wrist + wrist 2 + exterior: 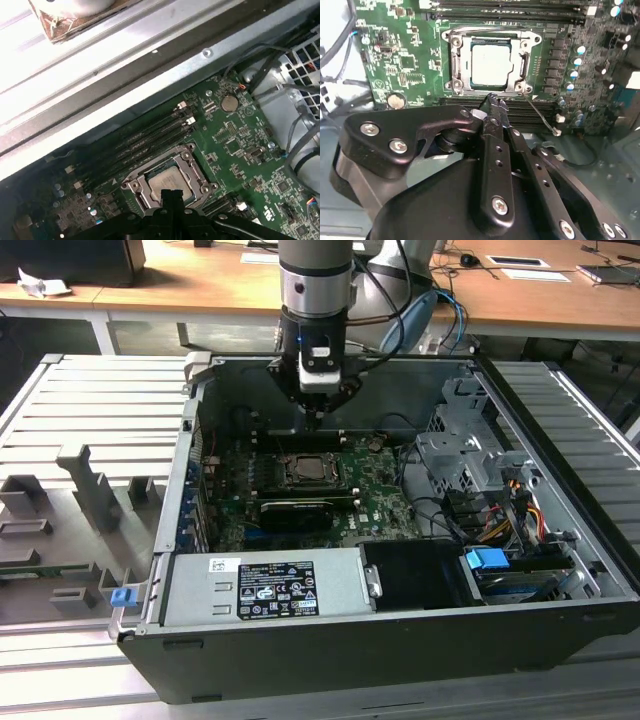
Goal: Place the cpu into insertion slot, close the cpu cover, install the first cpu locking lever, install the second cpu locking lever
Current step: 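Install the first cpu locking lever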
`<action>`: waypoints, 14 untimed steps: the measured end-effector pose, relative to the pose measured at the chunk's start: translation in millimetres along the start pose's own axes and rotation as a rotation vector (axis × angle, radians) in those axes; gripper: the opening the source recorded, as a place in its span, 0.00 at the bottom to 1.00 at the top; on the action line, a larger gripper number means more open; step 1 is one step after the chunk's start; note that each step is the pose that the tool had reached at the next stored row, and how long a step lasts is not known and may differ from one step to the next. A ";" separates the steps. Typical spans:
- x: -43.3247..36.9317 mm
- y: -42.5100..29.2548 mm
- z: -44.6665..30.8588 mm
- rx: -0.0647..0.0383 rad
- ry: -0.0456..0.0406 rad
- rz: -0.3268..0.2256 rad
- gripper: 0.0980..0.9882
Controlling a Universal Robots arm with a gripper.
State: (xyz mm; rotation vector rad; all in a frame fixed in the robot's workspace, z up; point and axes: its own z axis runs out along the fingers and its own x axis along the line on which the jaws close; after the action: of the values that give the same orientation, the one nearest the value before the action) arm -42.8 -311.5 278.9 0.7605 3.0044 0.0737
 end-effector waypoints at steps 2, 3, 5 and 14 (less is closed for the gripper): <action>0.0 0.0 0.0 -0.002 0.0034 -0.060 0.01; 0.0 0.0 0.0 -0.002 0.0040 -0.072 0.01; 0.0 0.0 0.0 -0.003 0.0055 -0.098 0.01; 0.0 0.0 0.0 -0.005 0.0108 -0.193 0.01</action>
State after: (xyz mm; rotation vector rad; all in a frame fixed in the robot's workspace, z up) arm -42.8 -311.5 278.9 0.4681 3.0683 0.0796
